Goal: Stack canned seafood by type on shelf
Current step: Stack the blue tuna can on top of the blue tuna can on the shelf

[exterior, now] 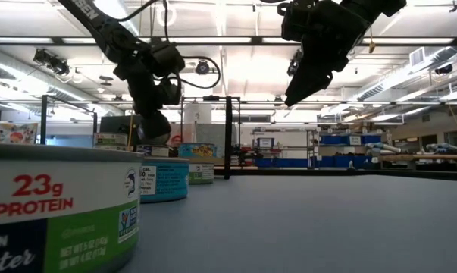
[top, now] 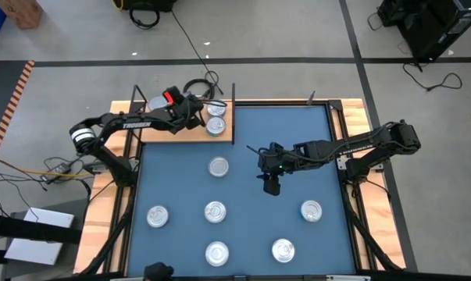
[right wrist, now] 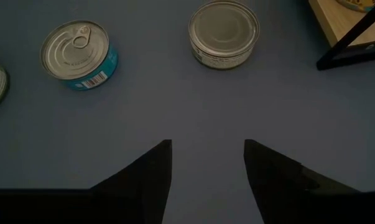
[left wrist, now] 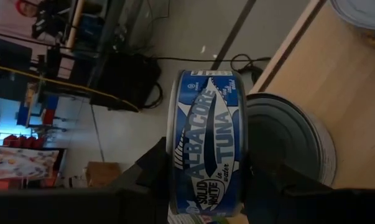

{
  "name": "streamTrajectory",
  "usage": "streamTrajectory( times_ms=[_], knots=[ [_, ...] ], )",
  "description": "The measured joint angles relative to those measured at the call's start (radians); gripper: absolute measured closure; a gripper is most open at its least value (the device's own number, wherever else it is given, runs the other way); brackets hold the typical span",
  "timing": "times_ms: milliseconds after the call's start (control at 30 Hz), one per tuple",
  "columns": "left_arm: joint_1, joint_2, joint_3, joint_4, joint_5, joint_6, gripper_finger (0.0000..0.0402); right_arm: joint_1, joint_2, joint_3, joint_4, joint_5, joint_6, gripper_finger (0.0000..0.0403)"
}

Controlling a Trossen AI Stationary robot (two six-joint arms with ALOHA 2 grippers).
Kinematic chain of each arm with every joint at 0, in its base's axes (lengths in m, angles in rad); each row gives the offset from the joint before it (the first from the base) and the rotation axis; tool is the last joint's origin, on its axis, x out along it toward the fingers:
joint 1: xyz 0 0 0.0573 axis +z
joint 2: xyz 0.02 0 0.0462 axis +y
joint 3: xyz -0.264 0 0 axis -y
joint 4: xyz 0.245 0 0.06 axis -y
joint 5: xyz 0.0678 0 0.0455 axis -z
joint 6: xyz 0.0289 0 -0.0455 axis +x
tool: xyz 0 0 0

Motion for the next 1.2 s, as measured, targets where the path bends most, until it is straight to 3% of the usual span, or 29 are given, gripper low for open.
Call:
streamTrajectory(
  times_ms=[133,333,467,700,1200],
  knots=[
    [-0.002,0.002,0.000,0.004,0.003,0.001,0.0252,0.000,0.000,0.000,0.000,0.000,0.000,0.0196],
    [-0.018,0.009,-0.004,-0.077,0.039,-0.001,0.0175,0.000,0.000,0.000,0.000,0.000,0.000,0.0196],
    [-0.028,0.006,-0.003,-0.117,0.023,-0.004,0.0146,0.000,0.000,0.000,0.000,0.000,0.000,0.0196],
    [-0.042,0.005,-0.003,-0.123,-0.015,-0.003,0.0146,0.000,0.000,0.000,0.000,0.000,0.001,0.0196],
    [-0.067,0.005,0.068,-0.312,-0.025,-0.036,0.0147,0.000,0.000,0.000,0.000,-0.004,0.001,0.0196]
  ],
)
